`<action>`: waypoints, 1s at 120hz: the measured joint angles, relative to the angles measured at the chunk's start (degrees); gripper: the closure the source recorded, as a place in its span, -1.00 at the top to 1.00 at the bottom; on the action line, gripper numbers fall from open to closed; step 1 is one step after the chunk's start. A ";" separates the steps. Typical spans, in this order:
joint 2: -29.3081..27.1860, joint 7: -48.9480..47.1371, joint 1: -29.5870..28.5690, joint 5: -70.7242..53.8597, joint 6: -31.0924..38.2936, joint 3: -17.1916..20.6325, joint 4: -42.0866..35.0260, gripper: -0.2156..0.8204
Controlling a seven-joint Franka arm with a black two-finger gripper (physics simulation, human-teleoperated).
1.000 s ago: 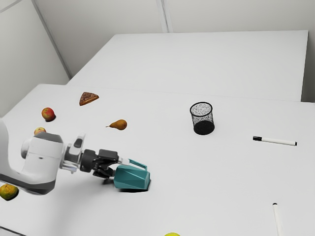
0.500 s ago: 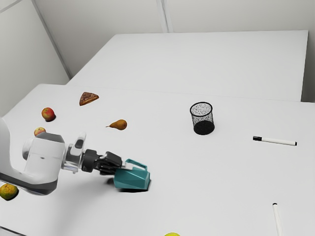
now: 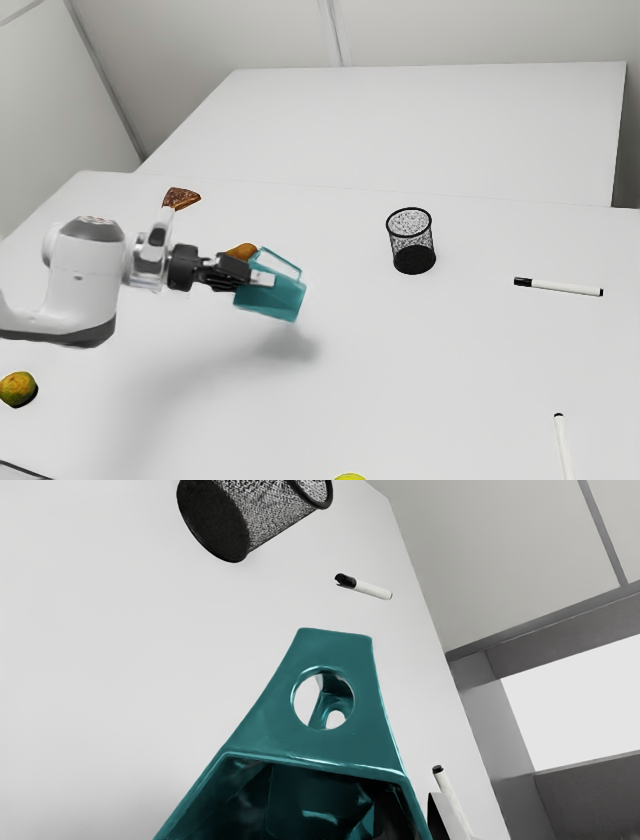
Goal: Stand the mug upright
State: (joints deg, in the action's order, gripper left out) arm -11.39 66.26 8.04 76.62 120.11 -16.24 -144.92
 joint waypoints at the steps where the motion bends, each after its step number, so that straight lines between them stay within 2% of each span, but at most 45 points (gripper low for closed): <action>1: 0.15 -0.15 -0.05 -1.30 0.13 0.17 0.90 -0.84; 19: 7.11 -5.34 0.19 -32.72 3.46 4.98 16.99 -0.85; 30: 9.59 -10.23 0.50 -50.26 5.80 8.15 19.23 -0.85; 46: 12.62 -19.02 3.64 -66.80 9.06 9.52 19.25 -0.85; 64: 13.92 -27.83 5.88 -72.66 11.80 9.76 18.20 -0.85; 88: 15.65 -36.71 1.30 -73.70 13.36 9.74 17.49 -0.86; 104: 16.47 -41.21 1.47 -73.53 13.88 9.75 17.40 -0.86; 112: 16.64 -43.04 1.91 -73.24 13.98 9.73 17.33 -0.72; 120: 17.07 -44.67 1.96 -73.07 14.06 9.70 17.31 -0.42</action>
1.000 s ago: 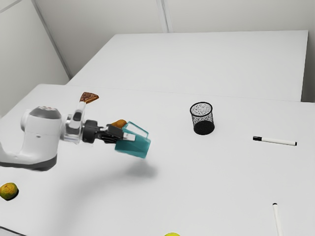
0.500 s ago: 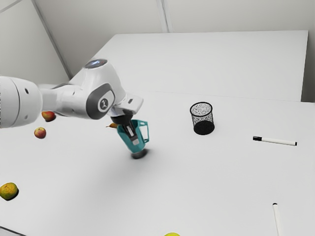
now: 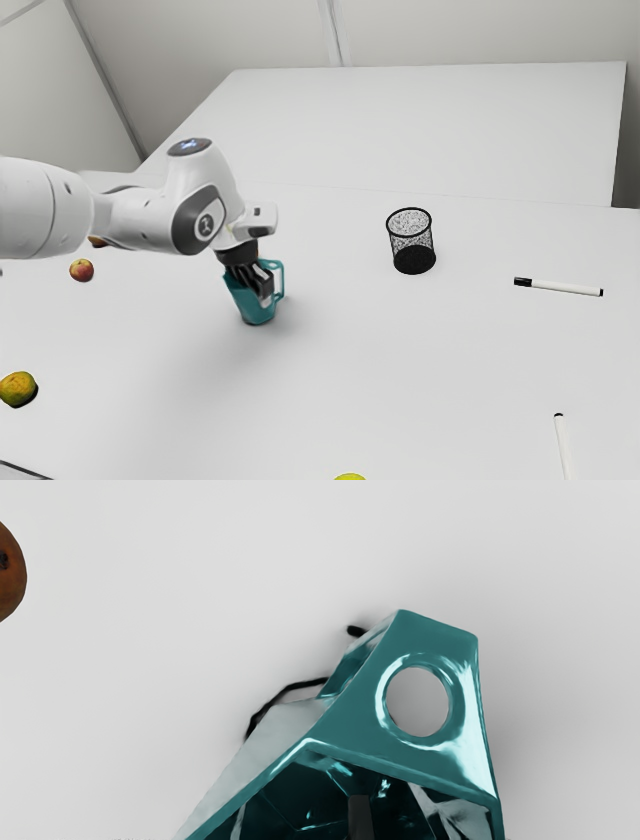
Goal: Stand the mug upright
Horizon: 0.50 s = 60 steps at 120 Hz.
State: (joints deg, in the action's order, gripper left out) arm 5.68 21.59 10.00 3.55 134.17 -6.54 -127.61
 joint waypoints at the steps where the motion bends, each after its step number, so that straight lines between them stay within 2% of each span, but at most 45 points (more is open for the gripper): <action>1: 0.06 -0.19 -0.01 0.02 0.01 -0.01 0.01 -0.39; 14: 0.35 -2.45 -0.15 0.20 0.09 -0.04 0.04 -0.01; 30: -0.88 -4.62 0.04 0.28 -0.94 -0.36 1.37 0.25; 44: -4.20 -5.95 -0.20 0.17 -9.12 -1.08 10.86 0.38; 60: -5.51 -7.28 -1.35 0.08 -21.11 -1.04 24.77 0.46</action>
State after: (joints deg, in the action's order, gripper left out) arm 0.17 14.30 8.65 3.62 113.05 -7.59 -102.84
